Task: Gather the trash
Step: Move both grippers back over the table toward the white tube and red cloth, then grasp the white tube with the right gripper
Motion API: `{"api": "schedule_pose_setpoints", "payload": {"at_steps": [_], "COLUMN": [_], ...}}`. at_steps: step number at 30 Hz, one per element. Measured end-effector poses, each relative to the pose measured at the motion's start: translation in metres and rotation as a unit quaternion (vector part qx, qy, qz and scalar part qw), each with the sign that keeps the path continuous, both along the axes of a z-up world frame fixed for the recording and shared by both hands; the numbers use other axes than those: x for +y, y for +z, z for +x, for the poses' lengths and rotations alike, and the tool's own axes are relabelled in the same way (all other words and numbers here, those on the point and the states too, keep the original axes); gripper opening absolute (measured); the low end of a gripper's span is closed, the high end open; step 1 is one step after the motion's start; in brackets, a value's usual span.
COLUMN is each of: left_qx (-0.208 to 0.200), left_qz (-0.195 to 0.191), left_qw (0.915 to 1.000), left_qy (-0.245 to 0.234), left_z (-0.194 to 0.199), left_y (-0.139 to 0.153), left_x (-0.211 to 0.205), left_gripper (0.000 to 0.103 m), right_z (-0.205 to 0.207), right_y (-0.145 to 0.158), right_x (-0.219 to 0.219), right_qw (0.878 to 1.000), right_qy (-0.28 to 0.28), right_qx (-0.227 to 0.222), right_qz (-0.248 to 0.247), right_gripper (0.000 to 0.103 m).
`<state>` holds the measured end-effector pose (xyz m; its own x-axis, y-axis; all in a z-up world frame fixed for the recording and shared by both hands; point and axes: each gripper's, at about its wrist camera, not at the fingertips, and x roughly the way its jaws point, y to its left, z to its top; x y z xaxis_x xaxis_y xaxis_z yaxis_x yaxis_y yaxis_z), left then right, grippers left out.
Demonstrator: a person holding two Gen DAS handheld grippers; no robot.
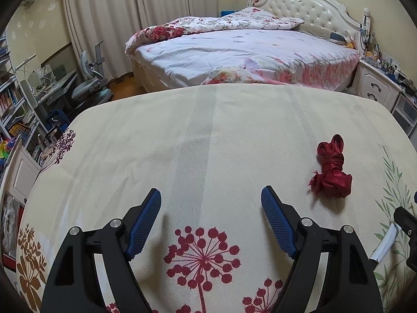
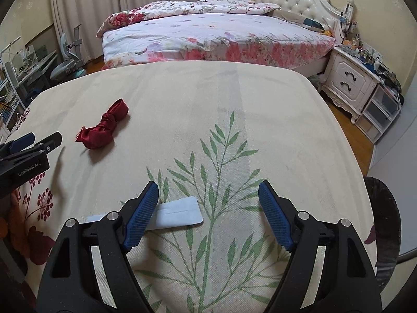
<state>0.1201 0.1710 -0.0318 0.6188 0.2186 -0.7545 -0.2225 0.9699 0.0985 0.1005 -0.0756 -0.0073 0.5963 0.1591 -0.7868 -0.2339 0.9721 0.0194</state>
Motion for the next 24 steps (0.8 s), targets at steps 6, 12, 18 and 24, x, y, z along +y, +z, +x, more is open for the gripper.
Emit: {"api": "schedule_pose_setpoints", "payload": {"at_steps": [6,12,18,24], "left_qx": [-0.002,-0.002,-0.001,0.002], "left_qz": [-0.007,-0.007,-0.010,-0.017], "left_qw": [1.0000,1.0000,0.9999,0.9999], "left_qy": [0.001,0.001,0.001,0.001], "left_z": [-0.004,-0.005,-0.006,-0.005], "left_y": [0.000,-0.001,-0.001,-0.002], "left_x": [0.001,0.000,0.000,0.002], "left_gripper": [0.077,0.077,0.077,0.077], "right_z": [-0.017,-0.012,0.004,0.023], "right_y": [0.002,-0.011,-0.013,-0.014], "right_x": [-0.012,-0.020,-0.015,-0.003], "right_qw": [1.000,0.999,0.999,0.999], "right_qy": [-0.011,-0.026,-0.027,-0.023], "right_qx": [-0.006,0.017,0.015,0.014], "right_qz": [-0.012,-0.035,-0.031,-0.031], "right_gripper": [0.077,0.077,0.077,0.077]}}
